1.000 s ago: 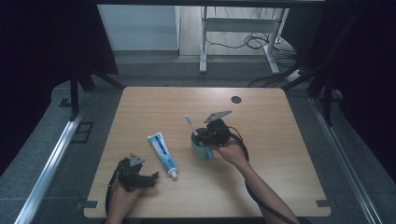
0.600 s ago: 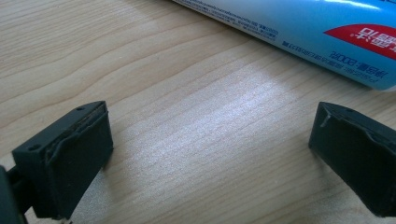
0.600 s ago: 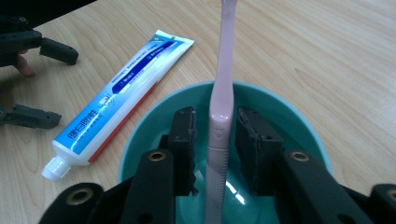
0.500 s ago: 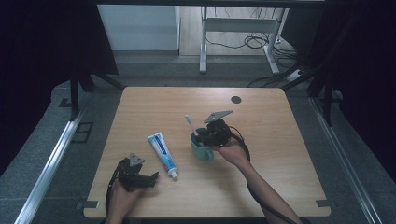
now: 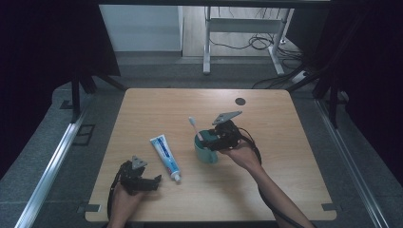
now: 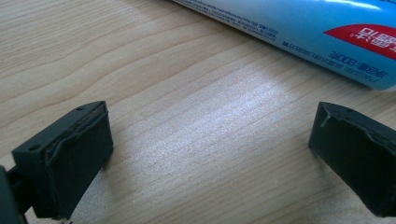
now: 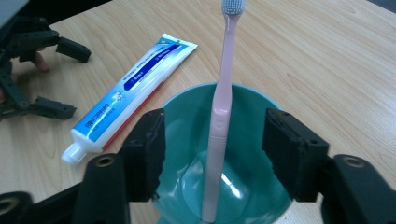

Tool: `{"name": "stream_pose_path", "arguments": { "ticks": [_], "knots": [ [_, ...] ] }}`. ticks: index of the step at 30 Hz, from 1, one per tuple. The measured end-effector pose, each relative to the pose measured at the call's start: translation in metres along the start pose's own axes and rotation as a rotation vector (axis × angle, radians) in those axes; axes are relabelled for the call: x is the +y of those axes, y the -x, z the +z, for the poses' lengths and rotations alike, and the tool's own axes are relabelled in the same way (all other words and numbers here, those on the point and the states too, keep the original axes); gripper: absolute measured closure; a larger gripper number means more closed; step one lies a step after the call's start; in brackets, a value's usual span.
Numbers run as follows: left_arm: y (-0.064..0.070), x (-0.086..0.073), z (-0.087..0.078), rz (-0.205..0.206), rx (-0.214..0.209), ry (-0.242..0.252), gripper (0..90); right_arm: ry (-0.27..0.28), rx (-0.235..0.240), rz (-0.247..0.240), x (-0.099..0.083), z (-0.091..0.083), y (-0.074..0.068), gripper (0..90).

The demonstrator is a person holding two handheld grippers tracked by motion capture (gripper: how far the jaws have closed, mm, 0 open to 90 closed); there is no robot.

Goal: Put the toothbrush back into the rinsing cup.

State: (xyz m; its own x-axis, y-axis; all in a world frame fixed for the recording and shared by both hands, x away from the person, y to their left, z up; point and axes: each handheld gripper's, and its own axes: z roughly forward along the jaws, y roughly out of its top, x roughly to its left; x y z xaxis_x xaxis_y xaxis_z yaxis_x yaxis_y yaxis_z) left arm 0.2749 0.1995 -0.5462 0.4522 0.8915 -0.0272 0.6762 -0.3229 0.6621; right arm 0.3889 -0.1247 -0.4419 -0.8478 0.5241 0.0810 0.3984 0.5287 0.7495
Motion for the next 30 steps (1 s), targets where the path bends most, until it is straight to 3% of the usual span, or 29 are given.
{"name": "stream_pose_path", "arguments": {
  "ticks": [8, 22, 30],
  "knots": [
    [0.0, 0.0, 0.0, 0.0, 0.0, 0.0, 0.0, 0.0, 0.016, 0.0, -0.008, -0.013, 0.002, 28.4],
    [0.0, 0.0, 0.0, 0.001, 0.0, 0.0, 0.0, 0.03, -0.007, 0.025, -0.029, -0.035, 0.007, 13.4],
    [0.0, 0.0, 0.0, -0.006, 0.001, -0.001, 0.0, -0.002, -0.029, 0.008, -0.042, -0.04, 0.01, 8.4]
  ]
}}
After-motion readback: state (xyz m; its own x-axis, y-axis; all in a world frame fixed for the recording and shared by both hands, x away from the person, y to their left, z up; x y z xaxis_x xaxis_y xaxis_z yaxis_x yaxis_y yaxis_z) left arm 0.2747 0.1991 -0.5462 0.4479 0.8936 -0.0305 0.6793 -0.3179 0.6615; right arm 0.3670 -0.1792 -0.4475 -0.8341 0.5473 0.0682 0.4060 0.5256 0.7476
